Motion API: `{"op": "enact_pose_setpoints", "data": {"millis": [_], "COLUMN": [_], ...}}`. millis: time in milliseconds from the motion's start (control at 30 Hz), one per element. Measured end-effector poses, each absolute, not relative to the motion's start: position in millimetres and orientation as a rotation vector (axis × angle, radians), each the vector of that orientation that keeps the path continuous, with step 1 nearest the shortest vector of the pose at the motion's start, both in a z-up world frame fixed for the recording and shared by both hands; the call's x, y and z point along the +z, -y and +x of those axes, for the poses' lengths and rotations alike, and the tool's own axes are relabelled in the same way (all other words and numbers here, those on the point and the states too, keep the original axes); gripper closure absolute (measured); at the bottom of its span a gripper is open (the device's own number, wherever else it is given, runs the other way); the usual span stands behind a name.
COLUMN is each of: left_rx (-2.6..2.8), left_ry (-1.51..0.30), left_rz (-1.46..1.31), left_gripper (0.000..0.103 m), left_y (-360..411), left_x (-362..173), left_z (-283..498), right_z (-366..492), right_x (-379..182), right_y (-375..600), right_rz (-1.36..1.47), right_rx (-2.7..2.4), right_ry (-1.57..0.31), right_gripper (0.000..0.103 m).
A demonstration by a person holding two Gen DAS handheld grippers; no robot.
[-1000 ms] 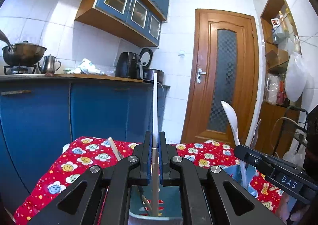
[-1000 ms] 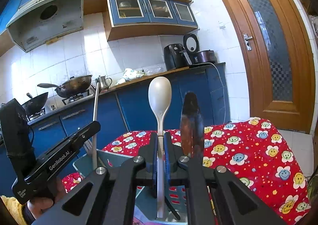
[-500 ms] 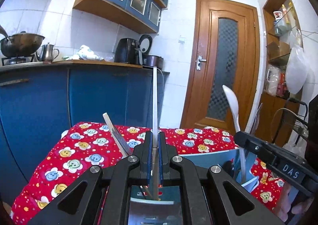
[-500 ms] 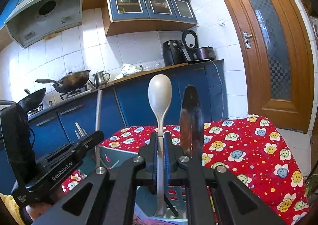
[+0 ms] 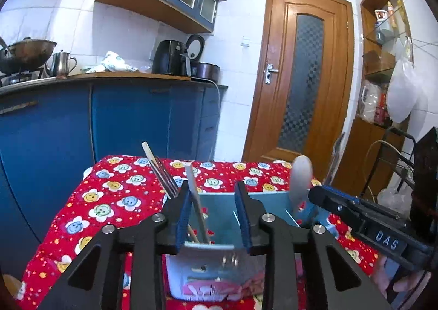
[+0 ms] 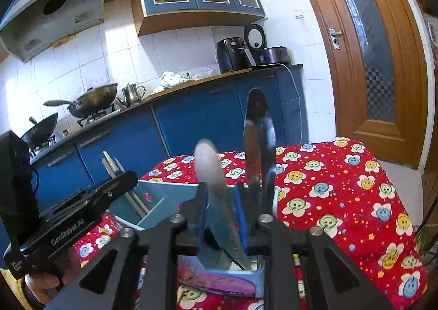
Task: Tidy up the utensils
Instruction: 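Lower the chopstick into the holder and open the left tool while the right releases the spoon, then move both tools back down to the remaining utensils on the tablecloth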
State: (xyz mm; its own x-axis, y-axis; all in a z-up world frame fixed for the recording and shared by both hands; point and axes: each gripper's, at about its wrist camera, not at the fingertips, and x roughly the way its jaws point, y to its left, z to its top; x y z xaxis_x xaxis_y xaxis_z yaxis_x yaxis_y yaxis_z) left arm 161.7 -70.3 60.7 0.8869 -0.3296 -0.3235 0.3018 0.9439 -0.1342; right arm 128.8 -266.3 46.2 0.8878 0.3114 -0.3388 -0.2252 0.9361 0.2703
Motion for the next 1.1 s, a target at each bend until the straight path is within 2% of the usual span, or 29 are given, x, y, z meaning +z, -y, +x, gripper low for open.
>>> {"op": "enact_pose_setpoints", "data": {"millis": [233,600,800,933,1100], "left_rx": [-0.348,-0.356,-0.353,-0.344,-0.351], "left_ry": [-0.382,-0.446,-0.493,-0.521,-0.564], "left_rz": [-0.075,-0.049,-0.043,-0.04,-0.032], "left_gripper": [0.064,0.059,0.056,0.055,0.055], "left_y": [63,51,47,45,45], "left_x": [69,75,73,68,63], "left_z": [140,103,87,79,72], "right_z": [110,68,42,28,13], "right_x": [59,72,76,75,70], "right_y": [268,269,269,267,268], "right_rz": [0.268,0.285,0.284,0.278,0.293], "right_rx": [0.302,0.301,0.286,0.276,0.27], "right_ry": [-0.357,-0.347,-0.365,-0.391,-0.428], "right_gripper": [0.063,0.054,0.046,0.037,0.032]}}
